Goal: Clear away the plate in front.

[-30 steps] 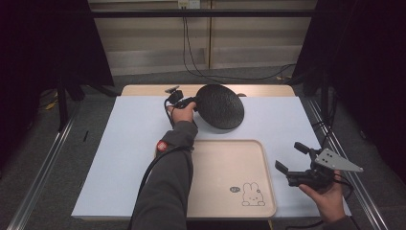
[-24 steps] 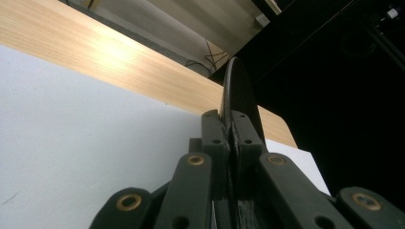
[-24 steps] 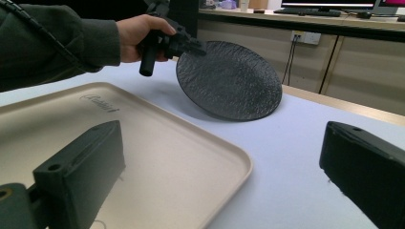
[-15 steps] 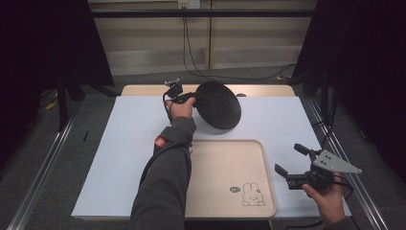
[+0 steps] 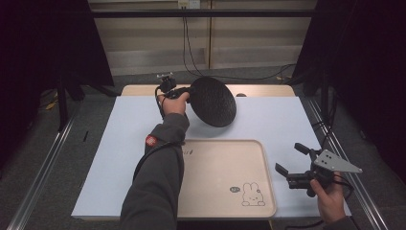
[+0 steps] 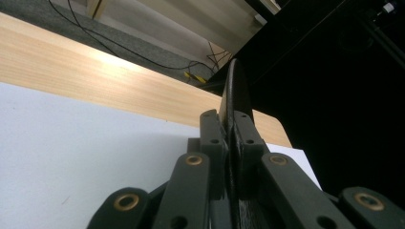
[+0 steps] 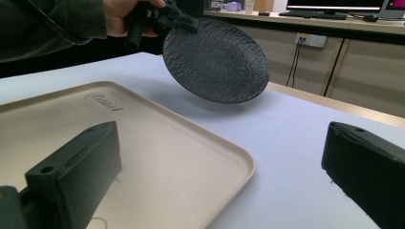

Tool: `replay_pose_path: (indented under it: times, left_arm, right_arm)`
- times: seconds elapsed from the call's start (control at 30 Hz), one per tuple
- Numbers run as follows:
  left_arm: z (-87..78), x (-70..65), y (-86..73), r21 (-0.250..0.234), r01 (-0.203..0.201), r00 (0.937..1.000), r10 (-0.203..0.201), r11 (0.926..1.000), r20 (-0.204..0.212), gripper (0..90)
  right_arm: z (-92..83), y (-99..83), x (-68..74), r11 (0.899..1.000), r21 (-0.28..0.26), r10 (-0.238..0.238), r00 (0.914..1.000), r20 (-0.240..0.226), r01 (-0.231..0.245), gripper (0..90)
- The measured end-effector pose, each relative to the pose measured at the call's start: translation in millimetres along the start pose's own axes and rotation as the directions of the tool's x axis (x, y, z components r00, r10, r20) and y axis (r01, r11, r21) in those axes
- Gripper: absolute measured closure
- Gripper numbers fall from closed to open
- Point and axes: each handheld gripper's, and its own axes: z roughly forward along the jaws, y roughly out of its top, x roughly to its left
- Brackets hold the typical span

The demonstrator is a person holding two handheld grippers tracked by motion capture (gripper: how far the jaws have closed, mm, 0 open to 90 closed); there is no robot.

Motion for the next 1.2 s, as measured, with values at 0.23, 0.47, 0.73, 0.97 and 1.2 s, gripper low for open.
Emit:
replay_pose_path:
  times: [0.23,0.47,0.73,0.97,1.2]
  left_arm:
    - [-13.9,-2.9,5.9,0.012,-0.001,0.9996,0.001,0.9999,0.03,85.6]
    - [-27.3,-5.2,11.7,0.03,-0.023,0.9987,0.022,0.9993,0.047,85.6]
    - [-43.8,-2.4,12.9,0.042,-0.033,0.9966,0.03,0.9986,0.077,85.6]
    - [-55.0,0.4,9.9,0.055,-0.031,0.9945,0.025,0.998,0.101,85.5]
    - [-63.2,0.4,6.2,0.073,-0.037,0.9905,0.027,0.9967,0.135,85.2]
  right_arm:
    - [-0.5,0.1,-0.2,1.0,-0.008,0.002,1.0,-0.004,-0.002,0.0]
    - [-0.5,-0.1,0.3,1.0,-0.011,-0.001,1.0,-0.005,0.001,0.0]
    - [-0.2,-0.1,0.2,1.0,-0.011,-0.003,1.0,-0.008,0.003,0.0]
    - [-0.1,0.0,-0.1,1.0,-0.012,-0.004,1.0,-0.007,0.004,0.0]
    - [0.2,-0.2,0.1,1.0,-0.003,-0.004,1.0,-0.009,0.004,0.0]
